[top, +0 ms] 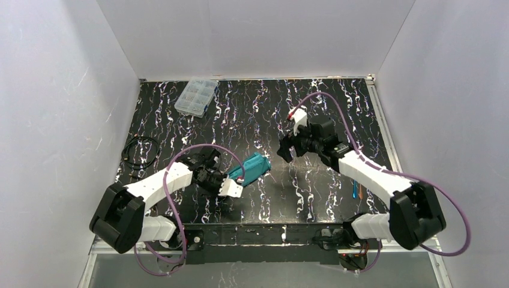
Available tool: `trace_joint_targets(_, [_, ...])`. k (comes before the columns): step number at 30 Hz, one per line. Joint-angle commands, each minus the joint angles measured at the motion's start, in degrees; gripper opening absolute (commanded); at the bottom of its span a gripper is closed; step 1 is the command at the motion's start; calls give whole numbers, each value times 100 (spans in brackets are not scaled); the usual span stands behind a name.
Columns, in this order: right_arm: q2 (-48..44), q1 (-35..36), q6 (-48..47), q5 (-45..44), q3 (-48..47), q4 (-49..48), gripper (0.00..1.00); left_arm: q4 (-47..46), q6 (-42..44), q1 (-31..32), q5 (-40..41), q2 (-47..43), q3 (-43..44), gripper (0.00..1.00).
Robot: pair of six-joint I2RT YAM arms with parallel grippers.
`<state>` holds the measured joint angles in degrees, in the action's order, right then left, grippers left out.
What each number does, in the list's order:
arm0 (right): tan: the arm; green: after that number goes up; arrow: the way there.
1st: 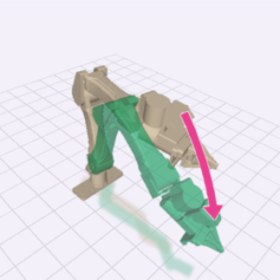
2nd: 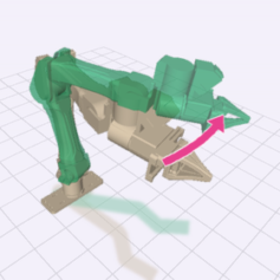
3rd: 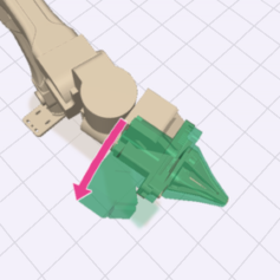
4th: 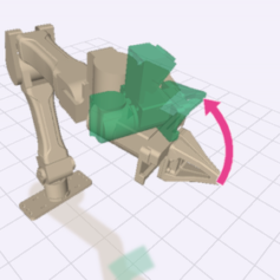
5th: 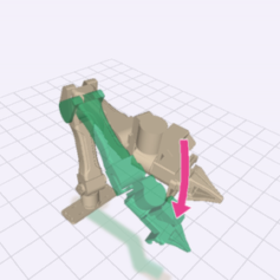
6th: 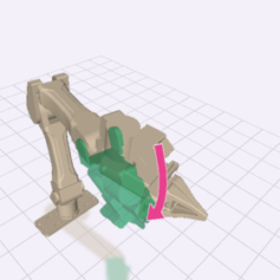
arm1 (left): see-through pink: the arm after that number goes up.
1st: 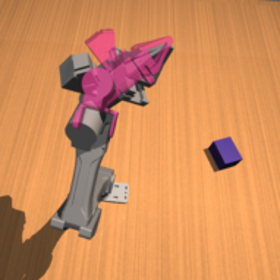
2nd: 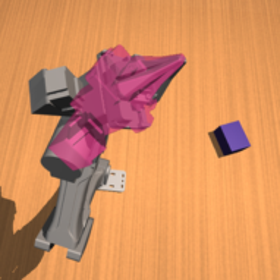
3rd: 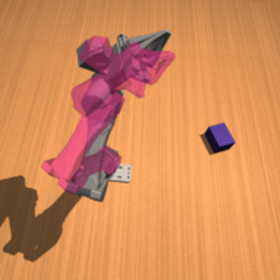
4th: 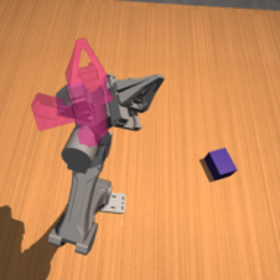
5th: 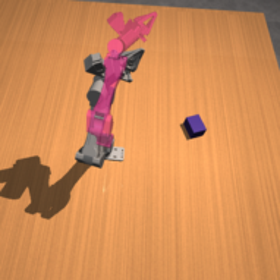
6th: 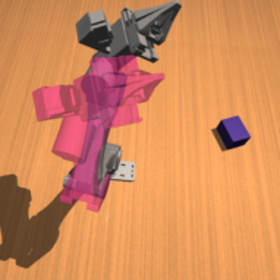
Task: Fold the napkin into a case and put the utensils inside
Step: Stuff the top corner of the smaller-rectangle-folded napkin into the folded napkin, then pick up the smaller rectangle-folded napkin from the center of the board.
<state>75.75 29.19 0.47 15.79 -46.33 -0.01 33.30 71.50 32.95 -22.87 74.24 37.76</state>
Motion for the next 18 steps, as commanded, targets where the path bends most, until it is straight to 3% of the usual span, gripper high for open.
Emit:
trace_joint_targets(1, [-509, 630, -2636, -968, 184, 320, 99, 1135, 518, -283, -710, -327, 27, 0])
trace_joint_targets(11, [-206, 2246, -3530, -1426, 469, 301, 98, 970, 443, -417, -931, -670, -32, 0])
trace_joint_targets(18, [437, 2733, -3557, -1291, 731, -511, 94, 991, 461, -454, -935, -783, -125, 0])
